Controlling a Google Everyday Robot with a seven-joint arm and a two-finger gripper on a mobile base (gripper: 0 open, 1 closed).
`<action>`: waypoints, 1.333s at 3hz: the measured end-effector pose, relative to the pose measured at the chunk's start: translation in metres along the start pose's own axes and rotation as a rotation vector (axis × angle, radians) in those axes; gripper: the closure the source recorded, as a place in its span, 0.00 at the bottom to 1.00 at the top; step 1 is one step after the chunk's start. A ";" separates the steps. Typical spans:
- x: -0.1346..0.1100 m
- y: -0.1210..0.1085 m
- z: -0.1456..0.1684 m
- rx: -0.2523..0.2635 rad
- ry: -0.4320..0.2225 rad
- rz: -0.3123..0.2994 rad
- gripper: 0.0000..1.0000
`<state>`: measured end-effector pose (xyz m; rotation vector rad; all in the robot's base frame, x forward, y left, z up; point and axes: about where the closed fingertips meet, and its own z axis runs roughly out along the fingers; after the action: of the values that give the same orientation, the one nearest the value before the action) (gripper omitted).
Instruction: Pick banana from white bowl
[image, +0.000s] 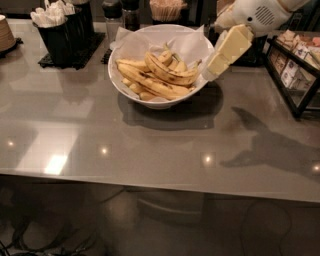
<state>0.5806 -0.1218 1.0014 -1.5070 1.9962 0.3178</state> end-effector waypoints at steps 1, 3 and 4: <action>-0.029 -0.012 0.037 -0.073 -0.040 -0.029 0.00; -0.033 -0.018 0.047 -0.077 -0.075 -0.009 0.00; -0.045 -0.024 0.070 -0.109 -0.128 0.000 0.00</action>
Offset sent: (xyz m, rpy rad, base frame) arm 0.0255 0.0346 -0.0093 0.0361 0.0267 0.0657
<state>0.6330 -0.0569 0.9774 -1.5130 1.9050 0.5170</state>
